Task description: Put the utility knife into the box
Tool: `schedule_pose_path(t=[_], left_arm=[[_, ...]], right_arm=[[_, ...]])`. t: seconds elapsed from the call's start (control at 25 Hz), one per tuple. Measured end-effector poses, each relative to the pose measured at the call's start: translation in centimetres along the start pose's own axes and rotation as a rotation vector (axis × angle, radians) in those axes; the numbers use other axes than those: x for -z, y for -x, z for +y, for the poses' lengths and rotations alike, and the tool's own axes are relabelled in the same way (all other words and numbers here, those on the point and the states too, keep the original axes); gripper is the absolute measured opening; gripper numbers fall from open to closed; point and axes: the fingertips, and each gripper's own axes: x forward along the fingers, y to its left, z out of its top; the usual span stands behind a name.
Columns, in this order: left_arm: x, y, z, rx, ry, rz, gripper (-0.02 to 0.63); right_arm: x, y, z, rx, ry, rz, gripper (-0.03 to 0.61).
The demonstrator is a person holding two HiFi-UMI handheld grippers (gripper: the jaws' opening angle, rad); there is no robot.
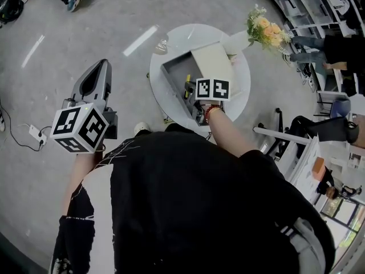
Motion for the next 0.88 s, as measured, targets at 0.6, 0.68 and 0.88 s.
schedule_pose_path(t=[0.6,0.68,0.88], left_arm=[[0.4,1.6,0.5,-0.053,0.007,-0.015,0.011],[0.3,1.9,0.7,-0.062,0.008,-0.022,0.011],[0.1,2.5,0.7,-0.075,0.003,-0.034,0.011]], right_arm=[[0.5,-0.7,-0.5,-0.003,-0.054,0.024,0.031],[0.5,-1.0,-0.6,-0.006,-0.060,0.025,0.031],[1.0,-1.2,-0.6,-0.002,-0.067,0.034,0.031]])
